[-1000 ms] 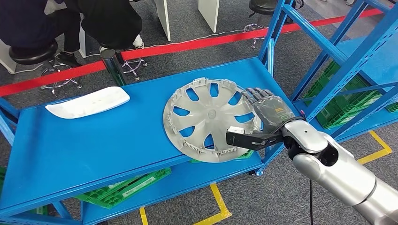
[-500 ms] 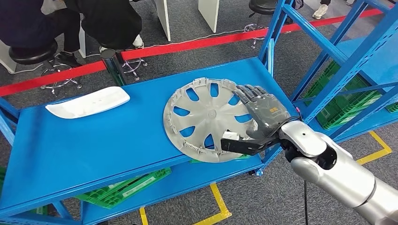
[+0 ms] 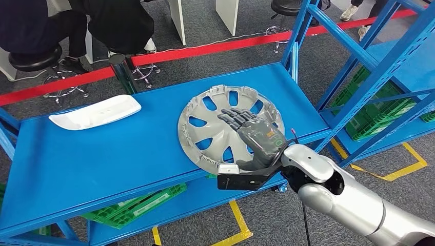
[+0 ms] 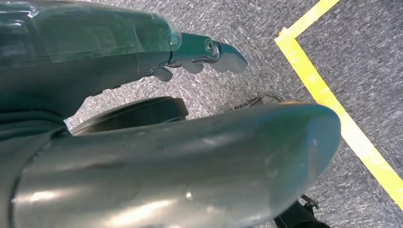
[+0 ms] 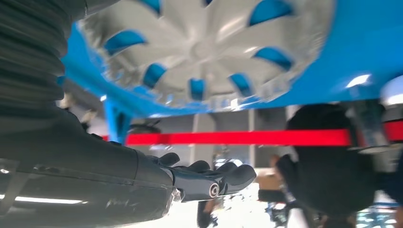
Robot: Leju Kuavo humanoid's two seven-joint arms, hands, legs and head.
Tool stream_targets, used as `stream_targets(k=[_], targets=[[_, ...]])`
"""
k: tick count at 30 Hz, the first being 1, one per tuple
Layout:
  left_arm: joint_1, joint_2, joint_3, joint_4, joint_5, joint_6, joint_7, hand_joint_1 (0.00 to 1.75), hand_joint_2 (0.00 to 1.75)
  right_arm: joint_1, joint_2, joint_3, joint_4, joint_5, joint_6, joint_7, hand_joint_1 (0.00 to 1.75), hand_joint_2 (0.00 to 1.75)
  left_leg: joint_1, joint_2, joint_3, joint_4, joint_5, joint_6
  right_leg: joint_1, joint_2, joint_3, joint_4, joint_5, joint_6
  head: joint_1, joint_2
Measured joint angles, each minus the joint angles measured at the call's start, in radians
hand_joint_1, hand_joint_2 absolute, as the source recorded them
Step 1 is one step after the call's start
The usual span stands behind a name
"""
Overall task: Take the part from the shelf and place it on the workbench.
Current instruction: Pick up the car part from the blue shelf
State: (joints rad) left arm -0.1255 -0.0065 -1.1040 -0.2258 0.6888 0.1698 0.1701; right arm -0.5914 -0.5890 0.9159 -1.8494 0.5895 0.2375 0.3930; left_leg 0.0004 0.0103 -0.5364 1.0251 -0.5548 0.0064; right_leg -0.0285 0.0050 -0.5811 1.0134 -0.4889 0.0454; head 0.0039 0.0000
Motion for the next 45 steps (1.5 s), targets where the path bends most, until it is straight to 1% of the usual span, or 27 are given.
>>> stream_targets(k=[4, 7, 14, 19, 22, 29, 33, 38, 45], targets=[[0.000, -0.005, 0.000, 0.000, 0.003, 0.001, 0.001, 0.00, 0.00, -0.009, 0.043, 0.036, 0.012, -0.057, 0.042, 0.004, 0.00, 1.75, 0.000, 0.001, 0.000, 0.000, 0.000, 0.000, 0.000, 0.000, 0.000, 0.000, 0.000, 0.000, 0.000, 0.000], [0.000, -0.007, 0.000, 0.000, 0.006, 0.003, 0.000, 0.00, 0.00, -0.023, 0.061, 0.067, 0.031, -0.122, 0.091, 0.043, 0.00, 1.75, 0.000, 0.001, 0.000, 0.000, 0.000, 0.000, 0.000, 0.000, 0.000, 0.000, 0.000, 0.000, 0.000, 0.000], [0.000, -0.009, 0.000, 0.000, 0.013, 0.010, 0.000, 0.00, 0.00, -0.073, 0.081, 0.142, 0.089, -0.248, 0.175, 0.145, 0.00, 1.75, 0.000, 0.000, 0.000, 0.000, 0.000, 0.000, 0.000, 0.001, 0.000, 0.000, 0.000, 0.000, 0.001, 0.000], [0.000, -0.009, 0.000, 0.000, 0.023, 0.013, 0.003, 0.00, 0.00, -0.113, 0.086, 0.194, 0.127, -0.315, 0.211, 0.220, 0.00, 1.75, 0.000, 0.000, 0.000, 0.000, 0.000, 0.000, 0.000, 0.001, 0.000, 0.000, 0.000, 0.000, 0.000, 0.000], [0.000, -0.009, 0.000, 0.000, 0.030, 0.017, 0.004, 0.00, 0.00, -0.140, 0.085, 0.224, 0.157, -0.294, 0.235, 0.249, 0.00, 1.75, 0.000, -0.001, 0.000, 0.000, 0.000, 0.000, 0.000, 0.000, 0.000, 0.000, 0.000, 0.000, 0.001, 0.000], [0.001, -0.009, 0.000, 0.001, 0.035, 0.019, 0.003, 0.00, 0.00, -0.177, 0.084, 0.273, 0.210, -0.257, 0.249, 0.255, 0.00, 1.75, 0.000, -0.003, 0.000, 0.000, 0.000, 0.000, 0.000, 0.000, 0.000, 0.000, 0.000, 0.000, 0.001, 0.000], [0.001, -0.009, 0.000, 0.002, 0.040, 0.019, 0.004, 0.00, 0.00, -0.189, 0.074, 0.294, 0.232, -0.229, 0.257, 0.268, 0.00, 1.75, 0.000, -0.007, 0.000, 0.000, 0.000, 0.000, 0.000, 0.000, 0.000, 0.000, 0.000, 0.000, 0.001, 0.000], [0.001, -0.009, 0.000, 0.003, 0.041, 0.019, 0.009, 0.00, 0.00, -0.201, 0.056, 0.311, 0.261, -0.197, 0.270, 0.276, 0.00, 1.75, 0.000, -0.009, 0.000, 0.000, 0.000, 0.000, 0.000, -0.001, 0.000, -0.001, 0.000, 0.000, 0.001, 0.000], [0.001, -0.009, 0.000, 0.007, 0.044, 0.019, 0.009, 0.00, 0.00, -0.212, 0.047, 0.322, 0.308, -0.138, 0.282, 0.286, 0.00, 1.75, 0.000, -0.011, 0.000, 0.000, 0.000, 0.000, 0.000, -0.002, 0.001, -0.001, 0.000, 0.000, 0.002, 0.000]])
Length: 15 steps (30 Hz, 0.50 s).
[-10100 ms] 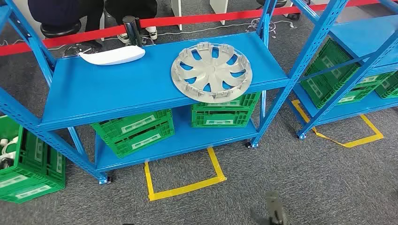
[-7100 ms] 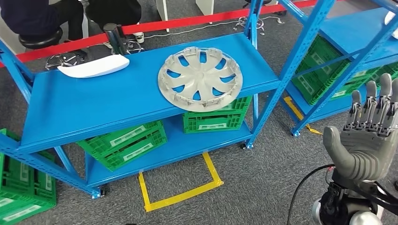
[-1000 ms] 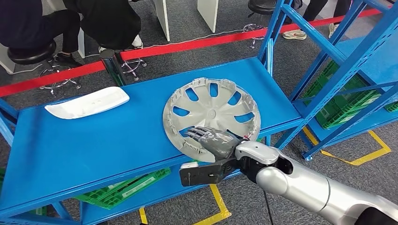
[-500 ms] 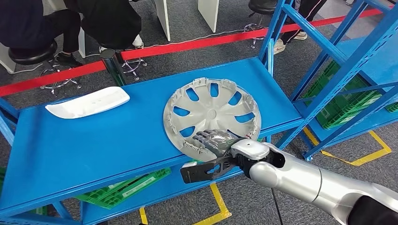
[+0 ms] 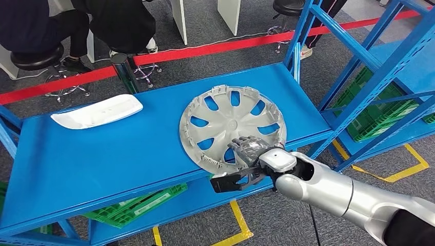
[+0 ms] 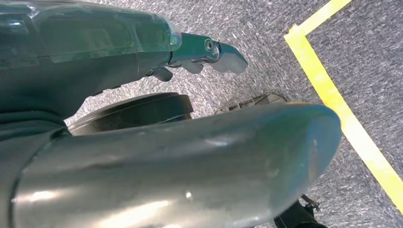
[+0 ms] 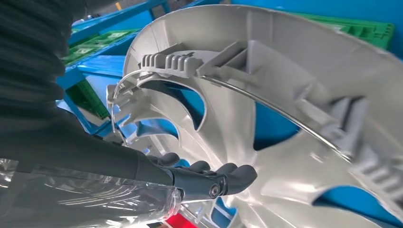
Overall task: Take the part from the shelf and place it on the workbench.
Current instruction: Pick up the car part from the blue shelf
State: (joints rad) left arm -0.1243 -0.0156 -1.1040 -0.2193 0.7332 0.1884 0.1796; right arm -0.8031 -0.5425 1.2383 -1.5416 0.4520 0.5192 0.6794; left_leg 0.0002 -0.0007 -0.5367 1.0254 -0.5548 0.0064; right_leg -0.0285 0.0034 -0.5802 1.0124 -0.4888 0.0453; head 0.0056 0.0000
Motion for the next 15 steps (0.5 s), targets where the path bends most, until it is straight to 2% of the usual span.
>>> stream_targets(k=[15], targets=[[0.000, 0.000, 0.000, 0.002, 0.000, 0.000, 0.000, 0.00, 0.00, 0.000, -0.005, 0.000, 0.035, 0.003, -0.001, -0.002, 0.00, 1.75, 0.000, 0.001, 0.000, 0.000, 0.000, 0.000, 0.000, 0.000, 0.000, 0.000, 0.000, 0.000, 0.000, 0.000]])
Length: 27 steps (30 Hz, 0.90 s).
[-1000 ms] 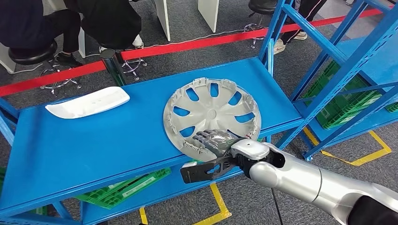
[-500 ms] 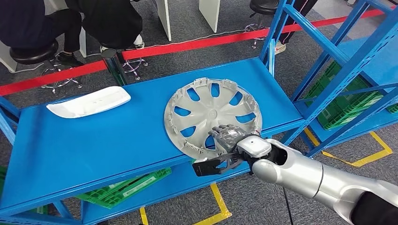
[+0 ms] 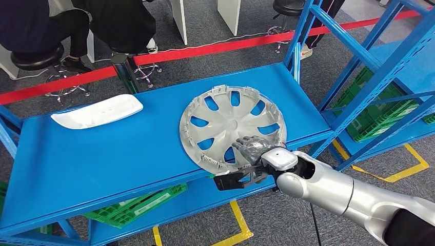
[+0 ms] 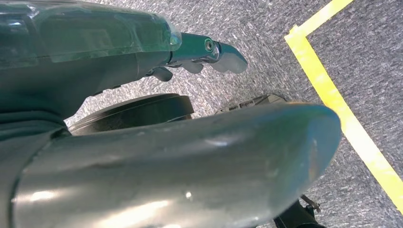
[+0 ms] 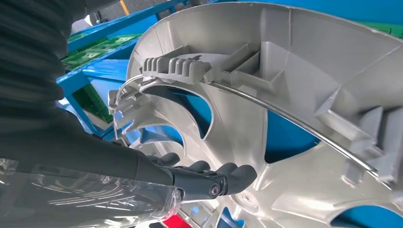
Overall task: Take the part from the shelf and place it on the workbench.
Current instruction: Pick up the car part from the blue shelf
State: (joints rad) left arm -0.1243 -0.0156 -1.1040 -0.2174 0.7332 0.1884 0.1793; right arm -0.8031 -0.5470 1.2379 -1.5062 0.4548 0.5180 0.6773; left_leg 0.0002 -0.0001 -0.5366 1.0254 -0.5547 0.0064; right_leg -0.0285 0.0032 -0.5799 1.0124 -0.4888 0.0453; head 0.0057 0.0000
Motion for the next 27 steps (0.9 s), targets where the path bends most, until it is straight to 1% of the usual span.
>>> stream_targets(k=[23, 27], targets=[[0.000, 0.000, 0.000, 0.000, 0.000, 0.000, -0.002, 0.00, 0.00, 0.000, 0.004, 0.000, 0.037, 0.006, 0.008, -0.005, 0.00, 1.75, 0.000, 0.001, 0.000, 0.000, 0.000, 0.000, 0.000, 0.000, 0.000, 0.000, 0.000, 0.000, 0.000, 0.000], [0.000, 0.000, 0.000, 0.000, 0.002, 0.000, -0.002, 0.00, 0.00, 0.001, 0.006, 0.000, 0.045, 0.003, 0.005, -0.024, 1.75, 1.75, 0.000, 0.002, 0.000, 0.000, 0.000, 0.000, 0.000, 0.000, 0.000, 0.000, 0.000, 0.000, 0.000, 0.000]])
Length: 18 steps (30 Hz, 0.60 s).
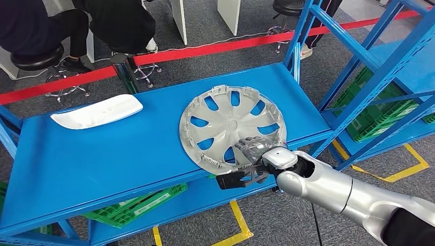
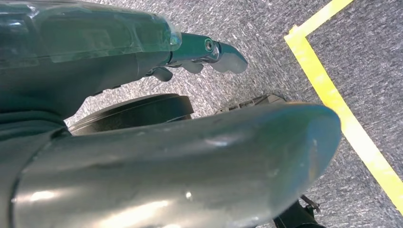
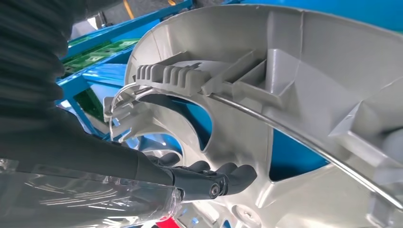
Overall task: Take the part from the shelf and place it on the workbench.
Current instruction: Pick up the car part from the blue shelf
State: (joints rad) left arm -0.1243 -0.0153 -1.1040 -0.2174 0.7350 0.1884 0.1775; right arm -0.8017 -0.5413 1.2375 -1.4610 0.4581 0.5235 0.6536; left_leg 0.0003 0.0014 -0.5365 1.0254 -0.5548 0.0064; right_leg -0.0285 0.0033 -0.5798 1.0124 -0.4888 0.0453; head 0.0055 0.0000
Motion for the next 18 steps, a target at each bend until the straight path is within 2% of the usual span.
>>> stream_targets(k=[5, 18], targets=[[0.000, 0.001, 0.000, 0.000, 0.010, 0.009, -0.015, 0.00, 0.00, -0.001, 0.008, -0.001, 0.003, -0.047, 0.015, -0.036, 1.75, 1.75, 0.000, 0.002, 0.001, 0.000, 0.000, 0.000, 0.000, 0.001, 0.000, 0.000, 0.000, 0.000, 0.001, 0.000], [0.000, 0.007, 0.000, 0.000, 0.018, 0.013, -0.023, 0.00, 0.00, -0.005, 0.023, -0.001, -0.004, -0.063, 0.015, -0.036, 1.75, 1.75, 0.000, 0.001, 0.003, 0.000, 0.000, 0.000, 0.000, 0.001, 0.003, 0.000, 0.000, 0.000, 0.000, 0.000]])
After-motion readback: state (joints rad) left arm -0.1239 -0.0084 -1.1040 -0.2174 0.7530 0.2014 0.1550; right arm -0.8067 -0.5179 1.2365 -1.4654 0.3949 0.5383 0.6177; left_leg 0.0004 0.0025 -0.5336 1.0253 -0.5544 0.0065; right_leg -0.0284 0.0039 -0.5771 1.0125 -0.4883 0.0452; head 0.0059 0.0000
